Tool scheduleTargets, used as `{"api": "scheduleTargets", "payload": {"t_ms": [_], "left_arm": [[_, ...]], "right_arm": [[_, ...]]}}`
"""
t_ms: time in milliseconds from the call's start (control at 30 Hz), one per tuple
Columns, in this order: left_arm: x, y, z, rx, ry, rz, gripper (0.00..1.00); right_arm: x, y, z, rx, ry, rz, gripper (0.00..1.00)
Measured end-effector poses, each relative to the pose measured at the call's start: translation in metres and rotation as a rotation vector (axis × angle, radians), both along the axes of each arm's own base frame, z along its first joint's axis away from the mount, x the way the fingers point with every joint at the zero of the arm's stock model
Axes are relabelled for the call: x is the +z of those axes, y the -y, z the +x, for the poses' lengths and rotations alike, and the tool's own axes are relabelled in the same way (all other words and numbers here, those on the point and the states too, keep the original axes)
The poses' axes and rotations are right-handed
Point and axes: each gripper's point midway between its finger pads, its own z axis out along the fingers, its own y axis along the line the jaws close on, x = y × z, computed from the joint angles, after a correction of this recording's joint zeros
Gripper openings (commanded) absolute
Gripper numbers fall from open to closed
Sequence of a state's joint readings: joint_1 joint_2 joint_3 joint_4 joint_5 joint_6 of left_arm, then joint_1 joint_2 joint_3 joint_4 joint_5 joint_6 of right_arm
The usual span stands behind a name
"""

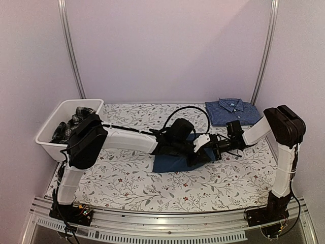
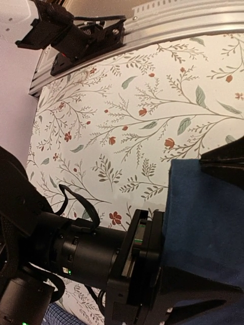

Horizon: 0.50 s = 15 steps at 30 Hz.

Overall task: Fold and stack the mixed laundry pile
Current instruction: Pick up the square-folded T-shirt from the center of the board.

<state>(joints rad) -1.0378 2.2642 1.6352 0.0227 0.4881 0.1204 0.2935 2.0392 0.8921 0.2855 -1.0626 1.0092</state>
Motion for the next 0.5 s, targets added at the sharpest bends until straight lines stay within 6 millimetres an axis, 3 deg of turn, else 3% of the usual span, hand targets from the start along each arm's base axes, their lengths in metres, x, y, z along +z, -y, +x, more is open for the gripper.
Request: {"api": "scheduleTargets", "payload": {"t_ms": [133, 333, 500], "left_arm": [[-0.005, -0.008, -0.006, -0.007, -0.001, 0.016, 0.0], [-0.003, -0.013, -0.009, -0.015, 0.01, 0.019, 0.0], [-0.003, -0.013, -0.01, -0.019, 0.014, 0.02, 0.0]], "right_arm": [[-0.001, 0.005, 0.005, -0.005, 0.014, 0.006, 0.54], [-0.006, 0.013, 0.019, -0.014, 0.036, 0.002, 0.38], [-0.009, 0.013, 0.023, -0.01, 0.035, -0.006, 0.38]]}}
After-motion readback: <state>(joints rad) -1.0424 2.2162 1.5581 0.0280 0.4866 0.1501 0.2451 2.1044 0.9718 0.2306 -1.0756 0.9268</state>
